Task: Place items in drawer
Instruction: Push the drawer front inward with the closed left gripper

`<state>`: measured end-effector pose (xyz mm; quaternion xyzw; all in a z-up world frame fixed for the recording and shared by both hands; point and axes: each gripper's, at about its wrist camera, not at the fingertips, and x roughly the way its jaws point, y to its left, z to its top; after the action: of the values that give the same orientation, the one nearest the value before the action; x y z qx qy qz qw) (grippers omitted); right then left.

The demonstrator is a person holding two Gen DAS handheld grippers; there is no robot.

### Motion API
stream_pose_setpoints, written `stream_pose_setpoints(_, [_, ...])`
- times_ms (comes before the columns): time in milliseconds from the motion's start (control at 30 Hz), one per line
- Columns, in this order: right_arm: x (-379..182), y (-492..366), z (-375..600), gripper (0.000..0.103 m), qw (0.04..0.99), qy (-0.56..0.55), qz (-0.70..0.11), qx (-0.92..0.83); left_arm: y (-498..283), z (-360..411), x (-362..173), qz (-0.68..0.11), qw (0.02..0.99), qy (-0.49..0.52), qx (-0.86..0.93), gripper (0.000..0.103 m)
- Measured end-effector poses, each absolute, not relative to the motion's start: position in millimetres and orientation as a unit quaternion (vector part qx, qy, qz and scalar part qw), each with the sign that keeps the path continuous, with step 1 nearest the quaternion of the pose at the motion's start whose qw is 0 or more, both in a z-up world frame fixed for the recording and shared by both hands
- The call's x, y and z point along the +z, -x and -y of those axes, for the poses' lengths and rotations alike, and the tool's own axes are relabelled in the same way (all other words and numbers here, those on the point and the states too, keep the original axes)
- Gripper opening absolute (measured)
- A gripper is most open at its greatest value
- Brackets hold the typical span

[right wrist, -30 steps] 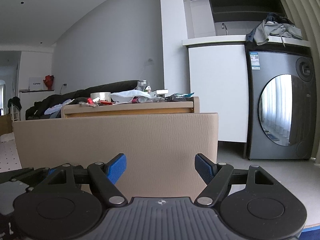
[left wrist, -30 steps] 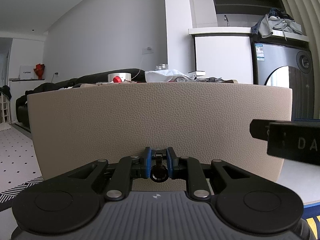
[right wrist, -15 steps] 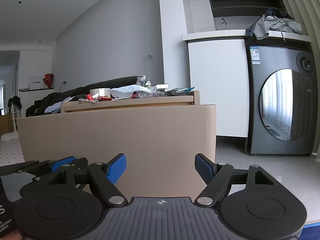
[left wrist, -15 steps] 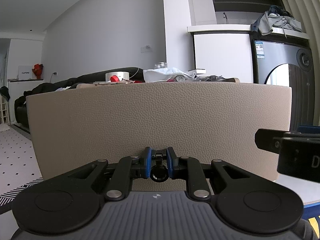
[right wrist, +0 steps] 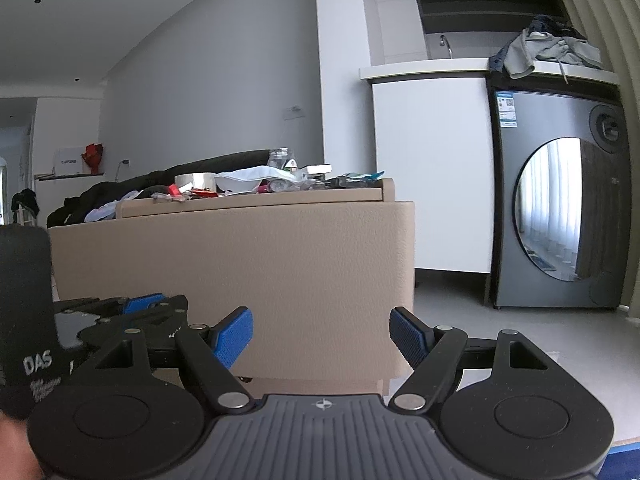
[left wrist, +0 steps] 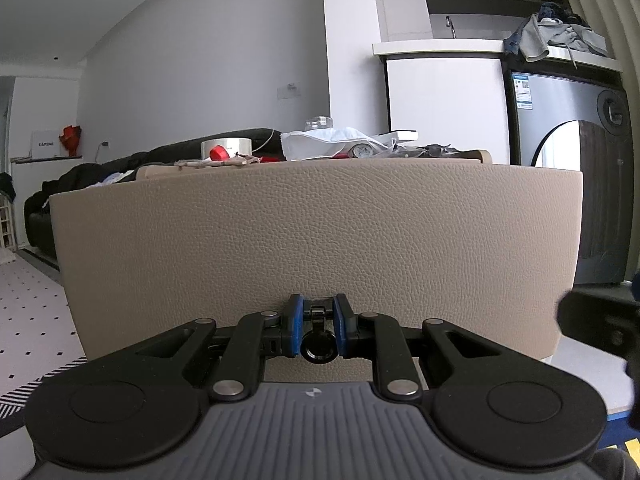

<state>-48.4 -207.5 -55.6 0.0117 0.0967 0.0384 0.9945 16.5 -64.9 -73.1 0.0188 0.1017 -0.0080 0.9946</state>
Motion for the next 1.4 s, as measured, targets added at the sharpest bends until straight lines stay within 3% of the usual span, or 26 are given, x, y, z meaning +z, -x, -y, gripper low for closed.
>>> stream_pose_setpoints(1400, [-53, 30, 222, 0.079, 0.992, -0.028, -0.122, 0.033, -130, 63, -68, -0.128, 0.992, -0.011, -0.013, 0.019])
